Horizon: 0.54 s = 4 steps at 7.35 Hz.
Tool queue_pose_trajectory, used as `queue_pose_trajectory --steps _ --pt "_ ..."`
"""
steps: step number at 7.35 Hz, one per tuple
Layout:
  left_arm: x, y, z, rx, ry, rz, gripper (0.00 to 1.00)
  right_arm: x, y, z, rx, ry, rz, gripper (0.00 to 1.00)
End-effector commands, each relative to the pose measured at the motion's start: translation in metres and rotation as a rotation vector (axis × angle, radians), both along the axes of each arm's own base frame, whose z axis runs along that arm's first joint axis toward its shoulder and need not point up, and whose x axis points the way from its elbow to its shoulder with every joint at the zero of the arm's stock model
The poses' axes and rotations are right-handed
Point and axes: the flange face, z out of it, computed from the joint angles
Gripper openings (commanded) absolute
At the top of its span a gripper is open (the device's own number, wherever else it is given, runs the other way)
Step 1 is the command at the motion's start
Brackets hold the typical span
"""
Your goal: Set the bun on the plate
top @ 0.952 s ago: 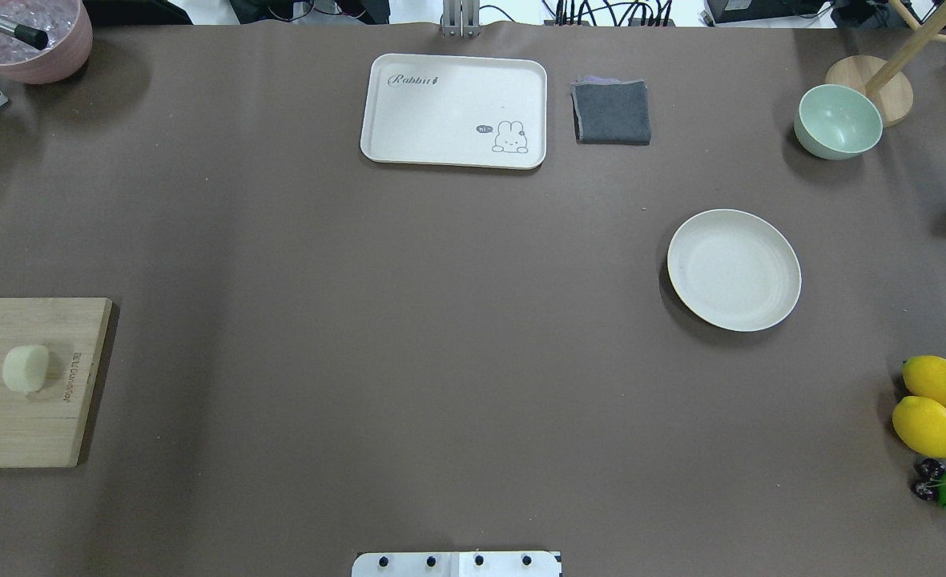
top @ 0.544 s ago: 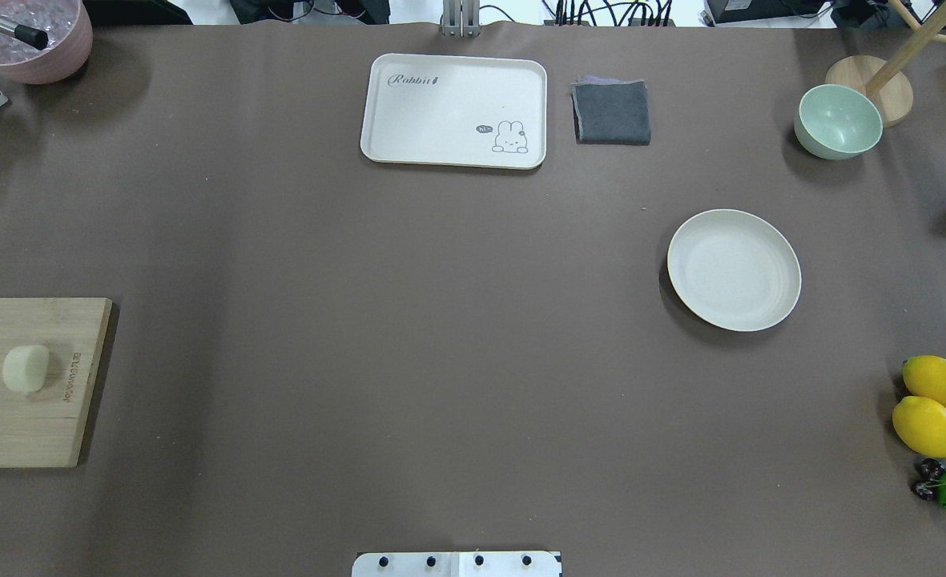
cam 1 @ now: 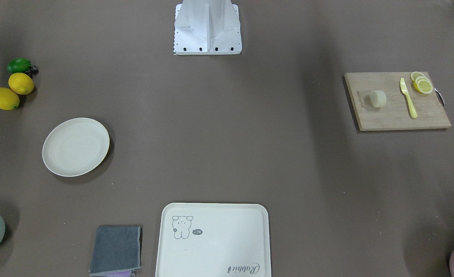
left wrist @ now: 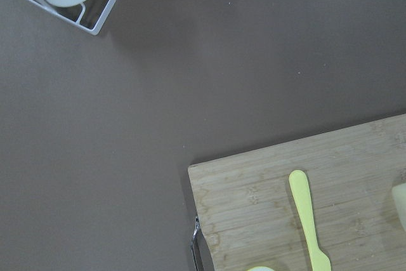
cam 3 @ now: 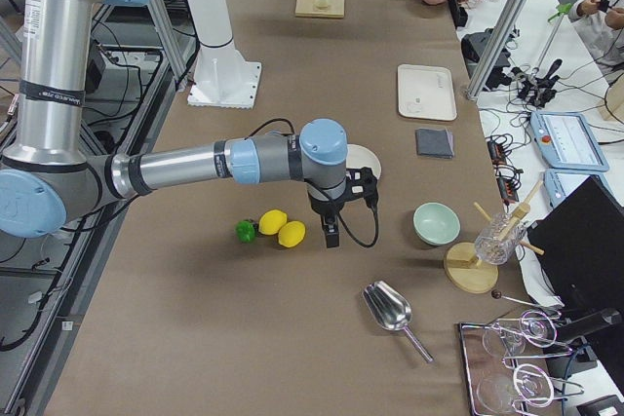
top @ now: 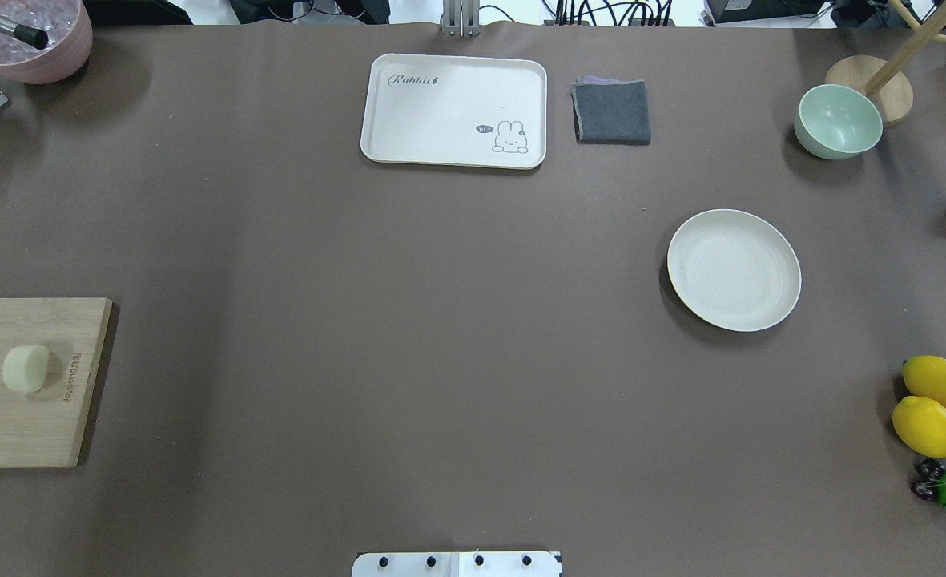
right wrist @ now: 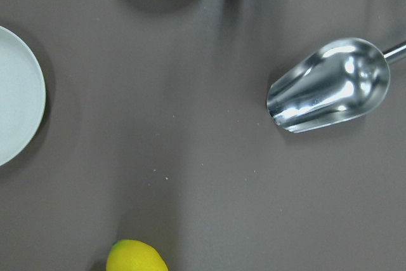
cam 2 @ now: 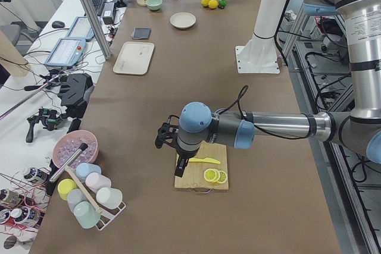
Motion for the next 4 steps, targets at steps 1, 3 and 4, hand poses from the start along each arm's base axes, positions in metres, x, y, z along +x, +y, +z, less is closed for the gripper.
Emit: queue_pose_trajectory --steps 1,3,4 --pt "-0.001 -0.054 -0.029 0.132 0.005 0.002 0.98 -0.001 -0.010 -0.032 0.067 -0.007 0.001 1.00" --pt "0.006 -0.051 -0.033 0.146 0.110 0.040 0.98 -0.006 -0.018 -0.046 0.064 -0.020 0.037 1.00" --pt "0.008 -0.053 -0.037 0.152 0.132 0.047 0.98 -0.022 -0.022 -0.050 0.064 -0.034 0.048 1.00"
